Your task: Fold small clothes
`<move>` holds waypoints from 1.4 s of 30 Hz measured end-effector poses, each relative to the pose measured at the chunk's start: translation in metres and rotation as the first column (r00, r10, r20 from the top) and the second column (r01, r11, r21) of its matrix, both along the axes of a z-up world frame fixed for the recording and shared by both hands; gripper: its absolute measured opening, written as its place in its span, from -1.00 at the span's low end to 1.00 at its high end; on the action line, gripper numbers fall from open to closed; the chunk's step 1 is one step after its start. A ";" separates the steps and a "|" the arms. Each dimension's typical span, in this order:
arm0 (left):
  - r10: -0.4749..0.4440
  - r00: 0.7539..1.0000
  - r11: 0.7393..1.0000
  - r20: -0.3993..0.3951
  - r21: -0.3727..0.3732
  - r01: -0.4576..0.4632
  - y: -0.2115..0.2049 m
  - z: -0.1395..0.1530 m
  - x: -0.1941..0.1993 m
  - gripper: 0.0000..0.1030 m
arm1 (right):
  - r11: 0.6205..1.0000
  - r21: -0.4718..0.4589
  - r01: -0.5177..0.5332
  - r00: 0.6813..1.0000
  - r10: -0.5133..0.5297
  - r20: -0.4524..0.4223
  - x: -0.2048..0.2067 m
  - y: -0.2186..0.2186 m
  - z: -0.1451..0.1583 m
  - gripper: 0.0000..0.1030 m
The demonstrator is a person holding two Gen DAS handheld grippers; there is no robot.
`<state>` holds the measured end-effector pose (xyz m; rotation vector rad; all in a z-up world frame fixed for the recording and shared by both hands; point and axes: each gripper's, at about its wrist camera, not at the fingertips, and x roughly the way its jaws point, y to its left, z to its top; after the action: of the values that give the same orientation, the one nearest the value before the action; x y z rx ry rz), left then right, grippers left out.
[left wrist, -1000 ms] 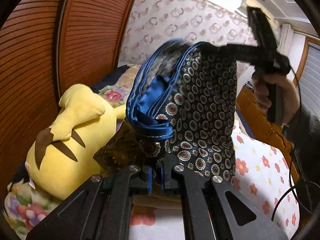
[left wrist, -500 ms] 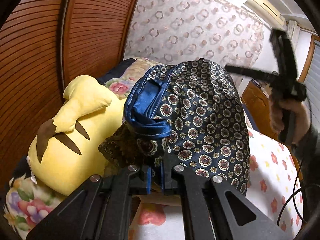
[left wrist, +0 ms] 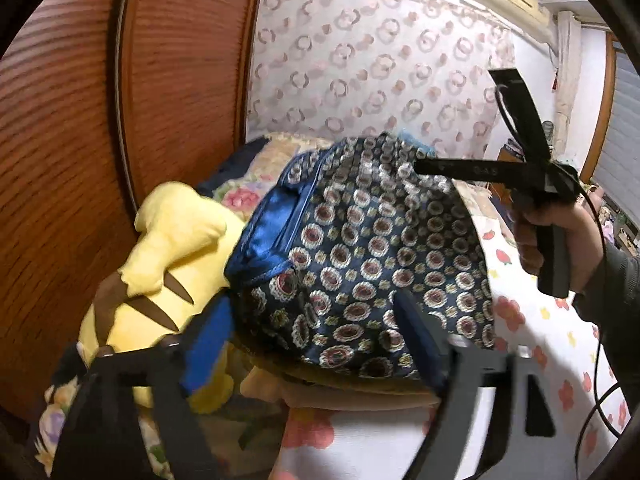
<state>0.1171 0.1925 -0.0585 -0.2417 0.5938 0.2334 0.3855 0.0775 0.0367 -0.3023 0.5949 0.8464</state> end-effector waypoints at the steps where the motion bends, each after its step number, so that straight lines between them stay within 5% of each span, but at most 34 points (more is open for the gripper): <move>1: 0.000 1.000 1.000 0.012 0.011 0.000 -0.003 0.004 -0.003 0.65 | 1.000 0.008 0.011 1.000 -0.011 0.000 -0.006 -0.005 -0.001 0.06; 12: -0.069 0.994 0.994 0.080 0.090 0.062 -0.047 0.039 -0.024 0.77 | 0.992 0.100 0.074 0.996 -0.079 0.041 -0.100 -0.079 -0.005 0.07; 21: -0.143 0.985 0.985 0.099 0.114 0.132 -0.096 0.048 -0.042 0.77 | 0.973 0.147 0.180 0.979 -0.192 0.072 -0.183 -0.155 -0.007 0.31; 25: -0.173 0.980 0.979 0.093 0.127 0.161 -0.117 0.048 -0.048 0.77 | 0.952 0.149 0.268 0.957 -0.281 0.075 -0.214 -0.189 -0.012 0.49; 33: -0.224 0.970 0.969 0.093 0.126 0.212 -0.157 0.049 -0.057 0.77 | 0.889 0.214 0.406 0.899 -0.430 0.081 -0.285 -0.251 -0.011 0.50; 42: -0.265 0.954 0.959 0.140 0.138 0.246 -0.191 0.073 -0.063 0.77 | 0.809 0.276 0.519 0.806 -0.571 0.157 -0.340 -0.263 0.000 0.50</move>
<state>0.0545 0.0012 0.0145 -0.0650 0.4467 -0.0024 0.0459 -0.1858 0.0364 -0.0130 0.3310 0.2965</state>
